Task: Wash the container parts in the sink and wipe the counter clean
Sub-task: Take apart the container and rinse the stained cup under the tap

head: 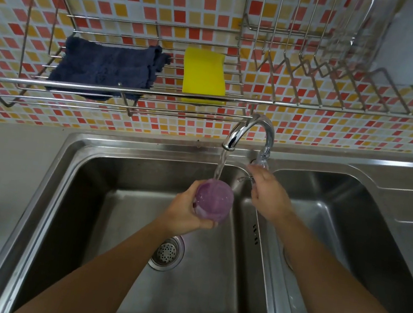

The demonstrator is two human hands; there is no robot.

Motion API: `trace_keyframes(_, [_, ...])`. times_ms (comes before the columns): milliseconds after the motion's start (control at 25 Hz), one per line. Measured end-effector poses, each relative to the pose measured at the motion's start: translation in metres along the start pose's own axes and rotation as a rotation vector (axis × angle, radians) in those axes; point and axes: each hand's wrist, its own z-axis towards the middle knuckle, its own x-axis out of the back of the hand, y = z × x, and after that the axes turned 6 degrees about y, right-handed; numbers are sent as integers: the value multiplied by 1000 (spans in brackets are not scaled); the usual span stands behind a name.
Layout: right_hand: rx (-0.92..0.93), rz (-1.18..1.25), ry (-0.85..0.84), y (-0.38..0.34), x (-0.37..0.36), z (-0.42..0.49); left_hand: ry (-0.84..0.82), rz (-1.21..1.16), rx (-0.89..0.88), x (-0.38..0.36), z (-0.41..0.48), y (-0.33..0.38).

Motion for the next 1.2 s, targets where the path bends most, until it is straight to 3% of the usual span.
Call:
trace_keyframes(120, [86, -146, -197, -2, -2, 14, 23, 3, -6, 1, 1, 0])
trace_keyframes(240, [108, -210, -217, -2, -6, 20, 9, -20, -6, 2, 2, 1])
trace_keyframes(560, [-69, 106, 135, 8, 12, 19, 13, -23, -11, 4, 0, -1])
trace_keyframes(840, [-359, 436, 275, 2, 2, -4, 12, -59, 16, 8, -7, -9])
trace_keyframes(920, [-379, 329, 222, -2, -19, -35, 23, -84, 27, 10, -11, -10])
trace_keyframes(1080, [-217, -83, -8, -2, -57, -98, 33, -40, 33, 16, -15, -12])
trace_keyframes(1200, [-183, -216, 6, 2, -62, -104, 90, 81, 19, 23, -16, -19])
